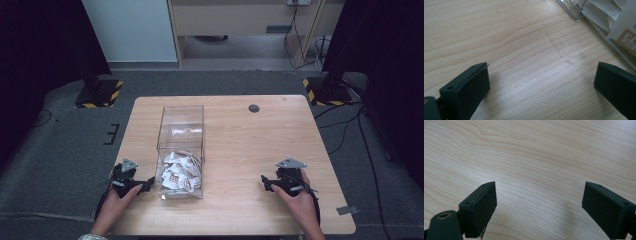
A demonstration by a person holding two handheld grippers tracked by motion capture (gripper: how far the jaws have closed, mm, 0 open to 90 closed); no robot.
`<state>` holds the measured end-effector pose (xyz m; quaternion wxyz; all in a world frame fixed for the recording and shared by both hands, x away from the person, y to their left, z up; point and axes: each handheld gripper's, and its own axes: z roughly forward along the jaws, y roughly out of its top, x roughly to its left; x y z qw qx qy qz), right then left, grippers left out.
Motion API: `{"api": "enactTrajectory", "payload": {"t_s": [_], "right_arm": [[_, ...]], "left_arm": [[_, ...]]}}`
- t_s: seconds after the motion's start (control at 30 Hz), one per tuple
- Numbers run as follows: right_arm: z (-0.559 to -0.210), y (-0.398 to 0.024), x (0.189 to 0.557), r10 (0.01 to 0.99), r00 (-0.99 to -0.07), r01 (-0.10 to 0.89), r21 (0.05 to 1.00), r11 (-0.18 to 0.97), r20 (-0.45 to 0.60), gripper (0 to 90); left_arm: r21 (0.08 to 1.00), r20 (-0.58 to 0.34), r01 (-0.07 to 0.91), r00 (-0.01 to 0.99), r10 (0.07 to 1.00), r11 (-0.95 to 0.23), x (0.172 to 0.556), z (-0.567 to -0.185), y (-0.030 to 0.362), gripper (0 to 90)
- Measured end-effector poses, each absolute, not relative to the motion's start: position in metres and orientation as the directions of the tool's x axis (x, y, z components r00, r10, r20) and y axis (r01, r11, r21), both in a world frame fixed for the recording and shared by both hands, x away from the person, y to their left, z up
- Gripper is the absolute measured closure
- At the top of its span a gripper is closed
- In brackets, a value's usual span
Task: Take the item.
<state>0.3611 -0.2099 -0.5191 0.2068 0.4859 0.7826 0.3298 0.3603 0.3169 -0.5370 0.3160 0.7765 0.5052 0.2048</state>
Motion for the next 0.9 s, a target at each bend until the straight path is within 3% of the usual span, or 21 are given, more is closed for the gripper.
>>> {"api": "enactTrajectory", "payload": {"t_s": [0.9], "right_arm": [[-0.493,-0.176,0.357,0.840,-0.543,0.591,0.698,0.405,-0.027,22.7]], "left_arm": [[0.698,-0.001,0.655,0.405,0.914,-0.289,0.360,-0.537,0.317,0.0]]}}
